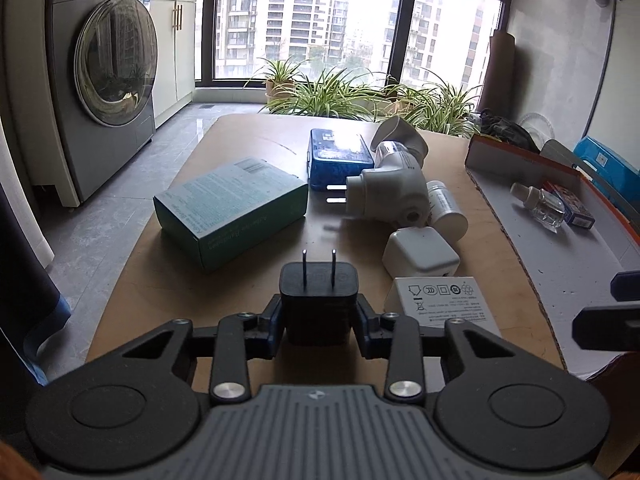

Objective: Organize rigid objects
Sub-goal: 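Grasp the black plug charger with the left tool while the right tool grasps the white charger box, then carry the black charger toward the tray while the right tool carries the white box there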

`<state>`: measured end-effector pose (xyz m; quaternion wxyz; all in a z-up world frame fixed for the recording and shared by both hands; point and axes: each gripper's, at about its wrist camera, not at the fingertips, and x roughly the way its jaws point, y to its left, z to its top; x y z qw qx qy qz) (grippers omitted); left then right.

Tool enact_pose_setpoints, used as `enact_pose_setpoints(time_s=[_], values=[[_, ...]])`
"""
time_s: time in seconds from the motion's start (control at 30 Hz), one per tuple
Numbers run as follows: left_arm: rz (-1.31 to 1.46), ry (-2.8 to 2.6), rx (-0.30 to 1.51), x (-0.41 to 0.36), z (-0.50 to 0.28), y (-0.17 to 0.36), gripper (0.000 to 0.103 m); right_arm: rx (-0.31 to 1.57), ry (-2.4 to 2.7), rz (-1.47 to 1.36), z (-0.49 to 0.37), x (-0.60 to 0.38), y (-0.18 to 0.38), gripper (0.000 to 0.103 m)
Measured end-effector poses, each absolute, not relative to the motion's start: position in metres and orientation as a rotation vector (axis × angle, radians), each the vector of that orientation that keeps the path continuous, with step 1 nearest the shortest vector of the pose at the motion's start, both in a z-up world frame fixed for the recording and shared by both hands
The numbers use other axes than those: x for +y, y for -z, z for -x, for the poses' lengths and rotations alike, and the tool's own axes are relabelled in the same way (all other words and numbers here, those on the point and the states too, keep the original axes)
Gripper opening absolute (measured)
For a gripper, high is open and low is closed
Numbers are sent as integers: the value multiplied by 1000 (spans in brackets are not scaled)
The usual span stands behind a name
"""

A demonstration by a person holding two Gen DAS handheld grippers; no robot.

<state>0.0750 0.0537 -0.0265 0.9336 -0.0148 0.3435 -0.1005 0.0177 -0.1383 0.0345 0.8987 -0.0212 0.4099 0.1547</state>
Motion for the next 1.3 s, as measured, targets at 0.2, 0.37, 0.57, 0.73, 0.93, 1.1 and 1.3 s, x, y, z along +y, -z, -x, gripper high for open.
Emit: enact_pose_setpoints(time_s=[0.2, 0.37, 0.57, 0.73, 0.93, 1.1, 1.3], values=[[51, 175, 681, 68, -68, 12, 36, 912, -360, 38, -33, -100, -17, 88], [82, 122, 682, 84, -66, 6, 36, 946, -337, 30, -51, -81, -3, 88], [94, 106, 680, 89, -66, 4, 36, 968, -301, 74, -59, -72, 12, 71], [94, 126, 665, 83, -64, -2, 36, 915, -289, 53, -50, -88, -3, 71], [109, 187, 644, 60, -61, -15, 36, 824, -244, 64, -37, -120, -31, 71], [91, 260, 624, 29, -61, -26, 36, 769, -182, 41, -30, -155, -49, 71], [53, 352, 610, -16, -65, -36, 36, 725, -86, -6, -27, -207, -66, 71]])
